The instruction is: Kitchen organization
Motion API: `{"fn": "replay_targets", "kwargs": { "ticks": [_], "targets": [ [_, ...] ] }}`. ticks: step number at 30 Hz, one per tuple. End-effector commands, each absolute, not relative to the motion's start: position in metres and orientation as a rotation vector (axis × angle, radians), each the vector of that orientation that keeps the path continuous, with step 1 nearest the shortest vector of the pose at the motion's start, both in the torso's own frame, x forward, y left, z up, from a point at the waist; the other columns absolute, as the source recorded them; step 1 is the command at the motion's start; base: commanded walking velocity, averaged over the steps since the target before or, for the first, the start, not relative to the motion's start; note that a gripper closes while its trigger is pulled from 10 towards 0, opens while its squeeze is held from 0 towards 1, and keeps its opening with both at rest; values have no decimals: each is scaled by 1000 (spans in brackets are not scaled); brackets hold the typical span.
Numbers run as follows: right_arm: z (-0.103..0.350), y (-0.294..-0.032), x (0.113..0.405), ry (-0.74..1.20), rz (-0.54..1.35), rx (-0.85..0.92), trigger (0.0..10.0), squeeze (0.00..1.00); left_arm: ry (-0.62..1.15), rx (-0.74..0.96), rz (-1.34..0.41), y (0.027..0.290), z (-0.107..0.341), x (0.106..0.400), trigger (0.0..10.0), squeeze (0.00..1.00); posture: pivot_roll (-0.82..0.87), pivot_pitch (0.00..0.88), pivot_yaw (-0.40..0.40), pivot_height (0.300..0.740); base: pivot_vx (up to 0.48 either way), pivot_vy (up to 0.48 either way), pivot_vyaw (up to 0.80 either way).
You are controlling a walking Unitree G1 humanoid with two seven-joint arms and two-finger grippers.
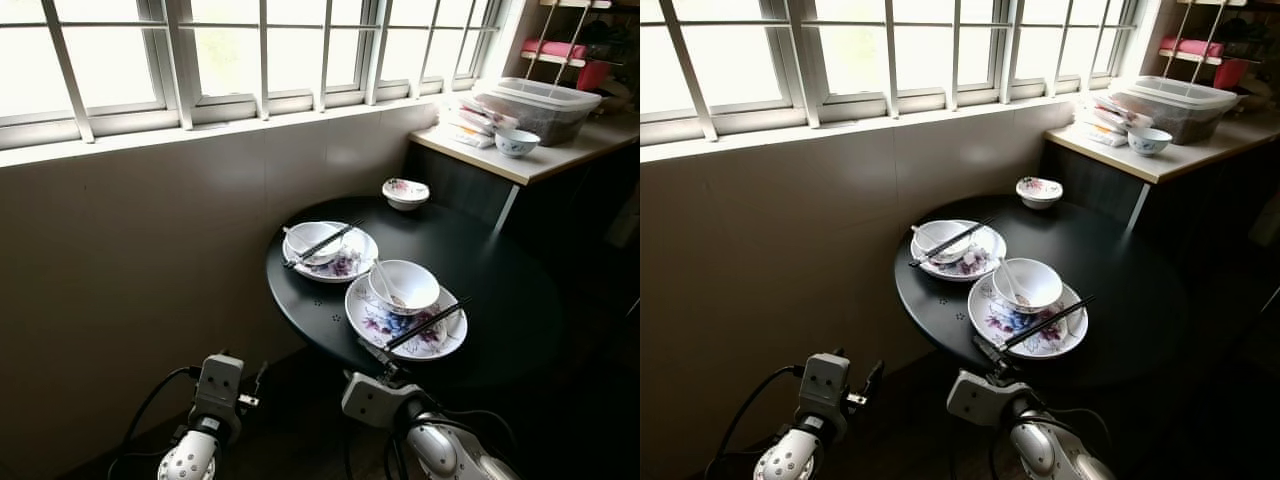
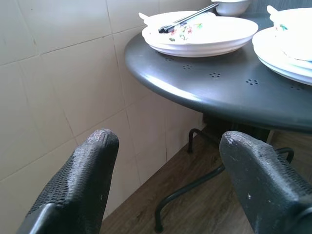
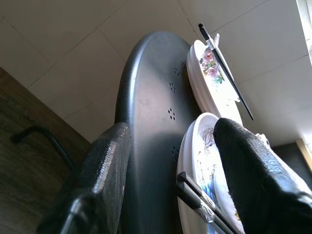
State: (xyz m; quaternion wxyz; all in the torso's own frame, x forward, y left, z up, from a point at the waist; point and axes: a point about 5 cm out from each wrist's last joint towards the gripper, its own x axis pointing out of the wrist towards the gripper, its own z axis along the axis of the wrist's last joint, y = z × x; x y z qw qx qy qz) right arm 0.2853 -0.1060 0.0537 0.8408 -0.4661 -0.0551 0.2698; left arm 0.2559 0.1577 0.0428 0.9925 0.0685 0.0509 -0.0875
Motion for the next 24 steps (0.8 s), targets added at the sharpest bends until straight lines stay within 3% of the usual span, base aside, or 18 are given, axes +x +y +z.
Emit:
{"fn": "replay_targets", "kwargs": {
  "ticks": [1, 4, 24],
  "targets": [
    [53, -105, 288, -98, 584, -992, 10000, 0, 114, 129, -174, 158, 42, 257, 10000, 0, 13, 0, -45, 740, 0, 0, 0],
    [55, -111, 296, -91, 559, -1068, 10000, 0, 113, 125, -173, 157, 42, 259, 10000, 0, 19, 0, -52, 740, 0, 0, 0],
    [49, -126, 308, -48, 525, -1139, 10000, 0, 118, 122, -172, 158, 40, 261, 10000, 0, 32, 0, -54, 740, 0, 0, 0]
  ]
}}
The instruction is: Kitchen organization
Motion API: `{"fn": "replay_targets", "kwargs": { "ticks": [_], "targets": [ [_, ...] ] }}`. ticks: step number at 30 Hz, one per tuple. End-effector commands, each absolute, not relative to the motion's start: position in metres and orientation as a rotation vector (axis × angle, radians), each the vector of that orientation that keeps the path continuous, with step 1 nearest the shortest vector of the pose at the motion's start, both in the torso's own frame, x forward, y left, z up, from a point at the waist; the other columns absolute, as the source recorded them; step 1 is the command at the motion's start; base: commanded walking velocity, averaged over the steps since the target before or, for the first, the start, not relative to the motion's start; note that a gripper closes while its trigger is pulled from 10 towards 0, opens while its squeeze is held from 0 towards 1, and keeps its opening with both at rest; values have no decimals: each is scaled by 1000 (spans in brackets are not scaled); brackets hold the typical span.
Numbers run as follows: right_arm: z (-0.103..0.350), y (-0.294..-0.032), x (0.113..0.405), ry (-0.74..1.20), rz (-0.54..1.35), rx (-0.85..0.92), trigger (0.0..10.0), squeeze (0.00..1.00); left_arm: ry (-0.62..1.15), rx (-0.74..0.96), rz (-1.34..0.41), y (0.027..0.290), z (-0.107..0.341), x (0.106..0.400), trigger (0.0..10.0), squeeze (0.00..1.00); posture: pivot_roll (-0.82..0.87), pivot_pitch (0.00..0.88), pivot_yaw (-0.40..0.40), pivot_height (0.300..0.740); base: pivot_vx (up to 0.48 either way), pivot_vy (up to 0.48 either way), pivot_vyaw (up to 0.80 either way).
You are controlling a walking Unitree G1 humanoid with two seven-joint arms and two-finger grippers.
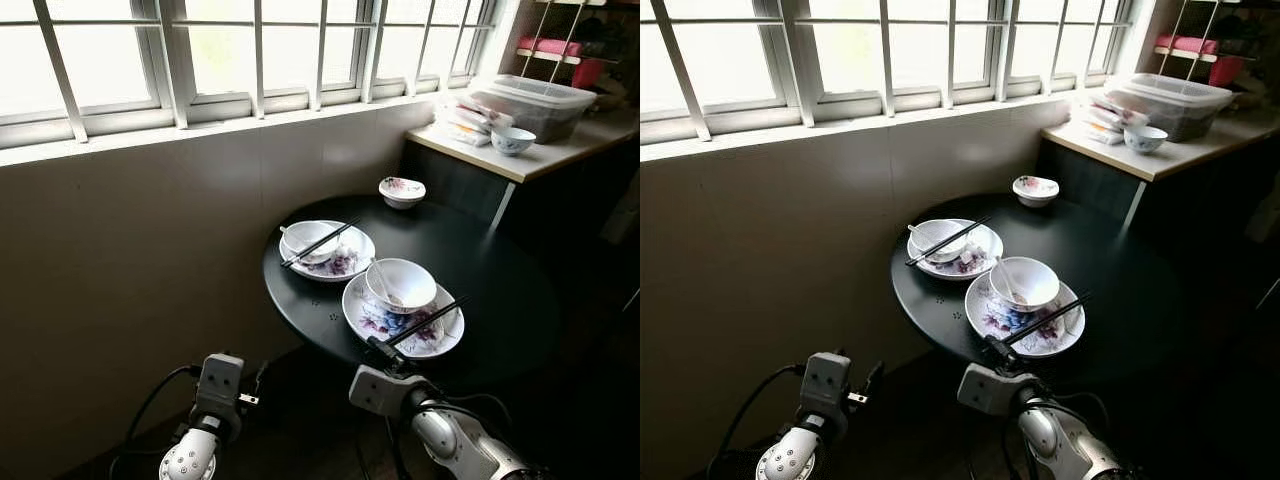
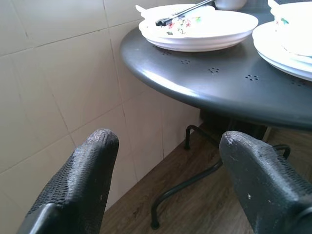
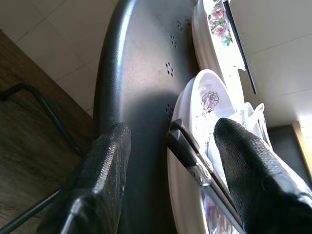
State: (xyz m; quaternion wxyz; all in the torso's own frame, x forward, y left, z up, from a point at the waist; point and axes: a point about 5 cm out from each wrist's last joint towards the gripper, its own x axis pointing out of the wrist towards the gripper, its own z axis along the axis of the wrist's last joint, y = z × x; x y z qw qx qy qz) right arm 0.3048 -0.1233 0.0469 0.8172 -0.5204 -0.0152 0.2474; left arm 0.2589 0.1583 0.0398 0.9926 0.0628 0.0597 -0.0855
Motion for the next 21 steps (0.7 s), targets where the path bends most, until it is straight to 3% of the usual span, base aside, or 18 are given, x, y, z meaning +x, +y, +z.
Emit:
{"fn": "replay_targets", "kwargs": {
  "ticks": [1, 21],
  "targets": [
    [50, -126, 308, -49, 523, -1142, 10000, 0, 119, 122, -172, 157, 40, 261, 10000, 0, 33, 0, -56, 740, 0, 0, 0],
    [47, -129, 312, -94, 484, -1203, 10000, 0, 128, 110, -173, 157, 39, 262, 10000, 0, 38, 0, -56, 740, 0, 0, 0]
  ]
}}
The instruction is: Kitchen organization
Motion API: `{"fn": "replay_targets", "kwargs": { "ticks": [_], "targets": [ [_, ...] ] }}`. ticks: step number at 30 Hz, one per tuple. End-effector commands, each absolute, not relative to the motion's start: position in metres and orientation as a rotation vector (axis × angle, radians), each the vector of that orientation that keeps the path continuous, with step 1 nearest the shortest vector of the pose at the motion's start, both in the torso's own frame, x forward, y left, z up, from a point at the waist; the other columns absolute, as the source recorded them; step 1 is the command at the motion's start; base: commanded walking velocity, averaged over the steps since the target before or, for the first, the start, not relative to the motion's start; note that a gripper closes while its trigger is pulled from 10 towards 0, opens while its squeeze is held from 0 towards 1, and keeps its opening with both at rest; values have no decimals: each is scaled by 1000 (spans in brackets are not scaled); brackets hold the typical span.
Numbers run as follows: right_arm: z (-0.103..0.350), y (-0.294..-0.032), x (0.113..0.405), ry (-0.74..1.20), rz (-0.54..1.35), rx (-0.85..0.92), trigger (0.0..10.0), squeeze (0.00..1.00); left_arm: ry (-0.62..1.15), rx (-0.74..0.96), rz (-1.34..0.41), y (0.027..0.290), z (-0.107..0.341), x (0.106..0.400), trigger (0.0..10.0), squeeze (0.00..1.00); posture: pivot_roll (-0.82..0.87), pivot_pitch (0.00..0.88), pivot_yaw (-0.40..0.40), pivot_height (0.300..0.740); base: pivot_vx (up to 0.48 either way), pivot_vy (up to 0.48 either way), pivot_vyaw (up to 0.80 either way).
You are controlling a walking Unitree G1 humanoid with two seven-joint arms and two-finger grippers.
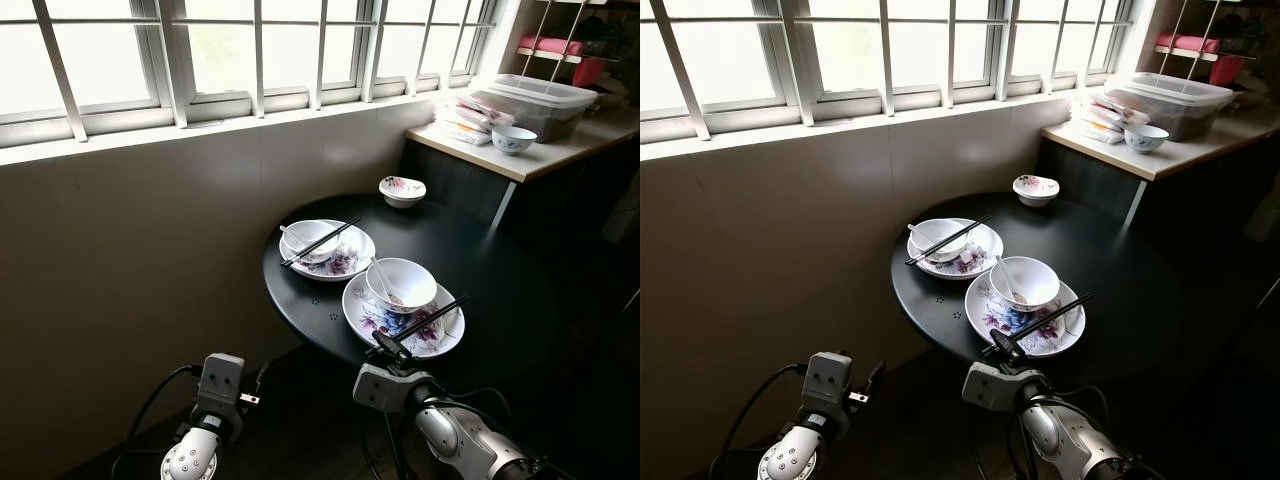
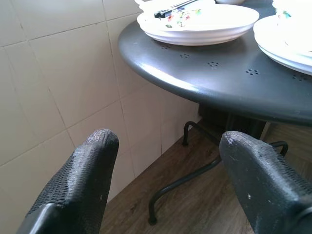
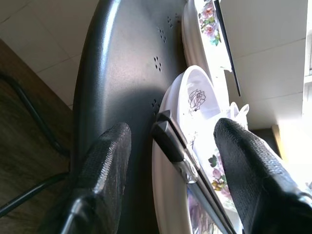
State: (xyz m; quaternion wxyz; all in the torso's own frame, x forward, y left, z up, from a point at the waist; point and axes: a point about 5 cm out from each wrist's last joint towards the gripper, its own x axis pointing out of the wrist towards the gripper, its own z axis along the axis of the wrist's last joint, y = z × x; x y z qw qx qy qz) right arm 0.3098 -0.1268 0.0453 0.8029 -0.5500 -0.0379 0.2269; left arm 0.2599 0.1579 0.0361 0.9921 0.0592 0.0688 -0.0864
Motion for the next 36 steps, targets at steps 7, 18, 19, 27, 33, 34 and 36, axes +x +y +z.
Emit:
{"fn": "replay_targets", "kwargs": {
  "ticks": [7, 18, 19, 27, 33, 34, 36],
  "targets": [
    [47, -129, 313, -136, 474, -1246, 10000, 0, 127, 107, -172, 158, 39, 263, 10000, 0, 40, 0, -56, 740, 0, 0, 0],
    [43, -133, 315, -120, 452, -1284, 8510, 0, 129, 105, -172, 158, 39, 265, 10000, 0, 46, 0, -56, 740, 0, 0, 0],
    [43, -133, 315, -120, 452, -1284, 8510, 0, 129, 105, -172, 158, 39, 265, 10000, 0, 46, 0, -56, 740, 0, 0, 0],
    [43, -135, 318, -126, 418, -1318, 9216, 0, 130, 104, -172, 159, 39, 266, 10000, 0, 48, 0, -55, 740, 0, 0, 0],
    [41, -135, 318, -123, 429, -1316, 4588, 0, 130, 103, -172, 159, 39, 266, 10000, 0, 48, 0, -56, 740, 0, 0, 0],
    [41, -134, 318, -124, 430, -1317, 3529, 0, 130, 103, -172, 159, 39, 267, 10000, 0, 48, 0, -58, 740, 0, 0, 0],
    [41, -135, 318, -127, 430, -1317, 3216, 0, 130, 102, -172, 158, 39, 267, 10000, 0, 47, 0, -58, 740, 0, 0, 0]
  ]
}}
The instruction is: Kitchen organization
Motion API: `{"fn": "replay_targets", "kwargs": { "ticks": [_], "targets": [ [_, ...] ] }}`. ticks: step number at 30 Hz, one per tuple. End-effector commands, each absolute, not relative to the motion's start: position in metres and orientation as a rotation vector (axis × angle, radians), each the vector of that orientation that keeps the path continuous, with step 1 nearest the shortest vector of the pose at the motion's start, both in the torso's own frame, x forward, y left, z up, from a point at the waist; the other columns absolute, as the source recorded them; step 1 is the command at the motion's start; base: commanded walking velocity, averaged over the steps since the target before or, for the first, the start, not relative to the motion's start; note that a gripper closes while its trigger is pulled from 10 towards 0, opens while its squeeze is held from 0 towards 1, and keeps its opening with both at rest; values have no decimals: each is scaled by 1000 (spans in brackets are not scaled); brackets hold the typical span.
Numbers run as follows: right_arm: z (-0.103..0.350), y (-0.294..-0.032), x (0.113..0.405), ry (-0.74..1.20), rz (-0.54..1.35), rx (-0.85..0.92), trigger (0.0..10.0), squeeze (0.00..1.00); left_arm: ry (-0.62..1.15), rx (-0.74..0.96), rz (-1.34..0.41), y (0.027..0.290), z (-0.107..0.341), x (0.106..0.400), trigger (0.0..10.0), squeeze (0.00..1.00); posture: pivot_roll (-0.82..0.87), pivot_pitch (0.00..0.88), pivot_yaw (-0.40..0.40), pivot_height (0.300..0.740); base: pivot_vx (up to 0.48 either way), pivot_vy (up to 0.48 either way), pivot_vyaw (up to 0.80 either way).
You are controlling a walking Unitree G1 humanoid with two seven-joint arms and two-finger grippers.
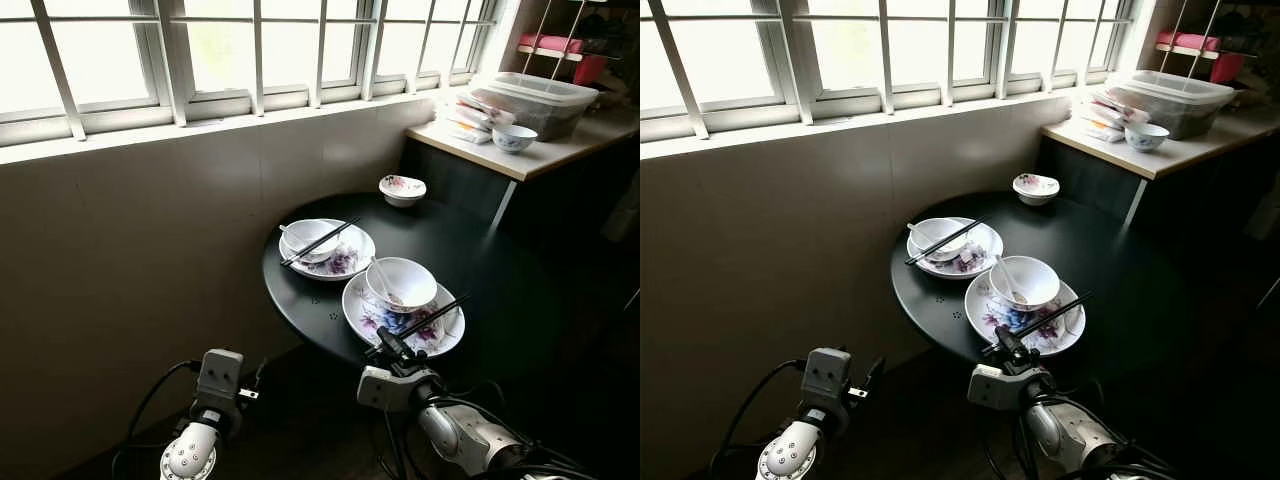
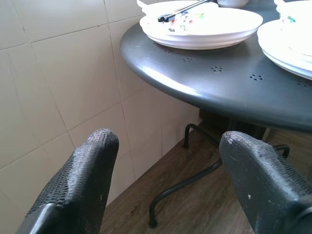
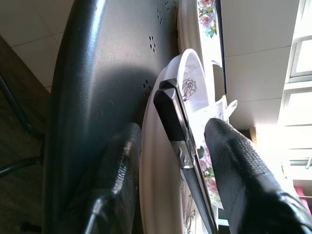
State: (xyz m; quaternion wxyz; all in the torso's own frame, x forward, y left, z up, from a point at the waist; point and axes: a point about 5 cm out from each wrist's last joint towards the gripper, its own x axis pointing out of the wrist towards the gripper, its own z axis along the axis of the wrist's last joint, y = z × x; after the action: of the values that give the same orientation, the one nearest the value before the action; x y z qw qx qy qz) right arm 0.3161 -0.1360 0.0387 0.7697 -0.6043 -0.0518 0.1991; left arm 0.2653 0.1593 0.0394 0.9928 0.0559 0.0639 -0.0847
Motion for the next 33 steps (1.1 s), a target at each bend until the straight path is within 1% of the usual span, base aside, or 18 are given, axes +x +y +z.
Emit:
{"fn": "replay_targets", "kwargs": {
  "ticks": [1, 2, 4, 5, 6, 18, 25, 31, 32, 33],
  "targets": [
    [41, -135, 318, -127, 430, -1318, 3137, 0, 130, 101, -171, 158, 39, 267, 10000, 0, 47, 0, -58, 740, 0, 0, 0],
    [41, -134, 318, -133, 432, -1313, 2667, 0, 130, 100, -172, 158, 39, 267, 10000, 0, 47, 0, -58, 740, 0, 0, 0],
    [41, -134, 318, -135, 432, -1313, 2471, 0, 130, 100, -172, 158, 39, 267, 10000, 0, 48, 0, -58, 740, 0, 0, 0],
    [42, -134, 319, -137, 433, -1313, 549, 0, 130, 99, -172, 158, 39, 268, 10000, 0, 46, 0, -58, 740, 0, 0, 0],
    [42, -134, 319, -141, 432, -1314, 0, 0, 131, 98, -173, 158, 39, 268, 10000, 0, 46, 0, -58, 740, 0, 0, 0],
    [44, -132, 319, -209, 418, -1354, 0, 0, 133, 88, -174, 157, 39, 269, 10000, 0, 43, 0, -61, 740, 0, 0, 0],
    [43, -132, 318, -222, 445, -1380, 0, 0, 137, 78, -174, 156, 38, 269, 10000, 0, 42, 0, -64, 740, 0, 0, 0],
    [43, -130, 316, -286, 464, -1452, 0, 0, 139, 71, -173, 155, 38, 269, 10000, 0, 42, 0, -69, 740, 0, 0, 0],
    [44, -129, 316, -301, 461, -1470, 0, 0, 139, 70, -173, 154, 38, 269, 10000, 0, 43, 0, -71, 740, 0, 0, 0],
    [45, -131, 318, -337, 419, -1524, 0, 0, 139, 67, -173, 154, 37, 269, 10000, 0, 43, 0, -74, 740, 0, 0, 0]
  ]
}}
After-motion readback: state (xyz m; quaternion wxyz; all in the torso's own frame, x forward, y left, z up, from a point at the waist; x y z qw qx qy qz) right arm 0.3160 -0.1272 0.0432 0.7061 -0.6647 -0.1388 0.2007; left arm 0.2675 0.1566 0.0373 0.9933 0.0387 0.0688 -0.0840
